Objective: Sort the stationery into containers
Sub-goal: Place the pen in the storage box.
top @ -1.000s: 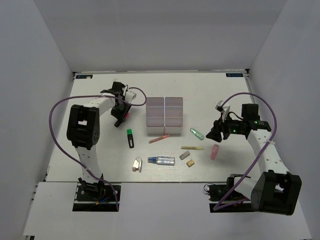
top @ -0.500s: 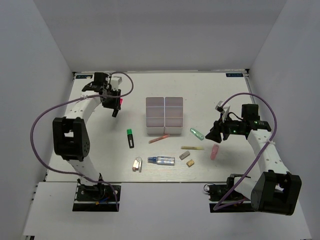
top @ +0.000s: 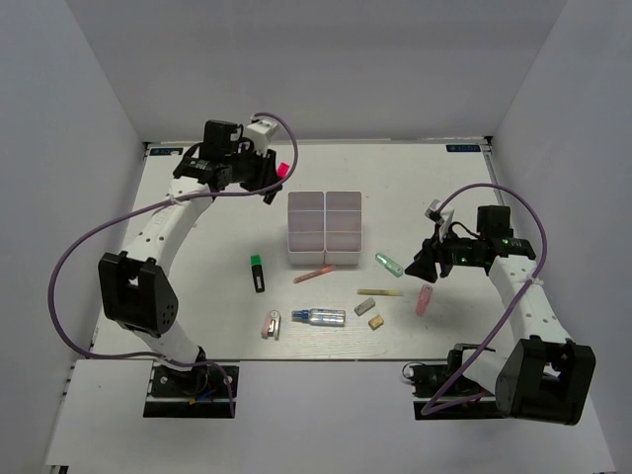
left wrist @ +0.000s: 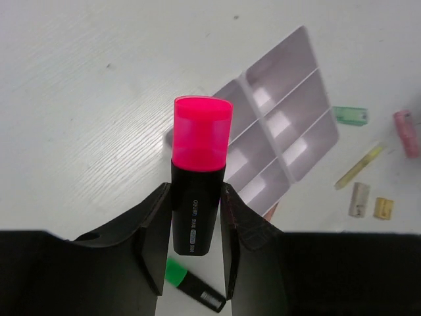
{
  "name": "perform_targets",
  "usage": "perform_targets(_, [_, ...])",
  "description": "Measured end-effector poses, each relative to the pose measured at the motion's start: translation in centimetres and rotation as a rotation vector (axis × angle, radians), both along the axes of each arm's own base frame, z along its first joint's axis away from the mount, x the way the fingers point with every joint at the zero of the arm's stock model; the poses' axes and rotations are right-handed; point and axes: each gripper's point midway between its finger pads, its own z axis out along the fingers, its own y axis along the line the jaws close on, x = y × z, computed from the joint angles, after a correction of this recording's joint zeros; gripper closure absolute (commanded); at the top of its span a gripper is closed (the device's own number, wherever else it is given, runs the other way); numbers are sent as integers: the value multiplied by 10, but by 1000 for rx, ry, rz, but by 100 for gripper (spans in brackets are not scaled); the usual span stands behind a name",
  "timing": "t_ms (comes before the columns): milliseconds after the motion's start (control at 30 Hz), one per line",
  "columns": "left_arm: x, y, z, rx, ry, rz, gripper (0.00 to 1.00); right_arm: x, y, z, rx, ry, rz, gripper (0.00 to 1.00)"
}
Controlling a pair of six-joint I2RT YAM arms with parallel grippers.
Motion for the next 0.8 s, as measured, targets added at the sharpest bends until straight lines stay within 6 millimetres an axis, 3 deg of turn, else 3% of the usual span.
perform_targets(133, [3, -28, 18, -97, -54, -54, 99, 0, 0, 0, 3, 1, 3, 41])
perform_targets(567, [44, -67, 37, -410, -183, -39, 99, -3, 2, -5, 15, 27, 24, 41])
perform_targets(800, [53, -86, 22, -491, -141, -76, 99, -3, 2, -6, 13, 26, 29, 41])
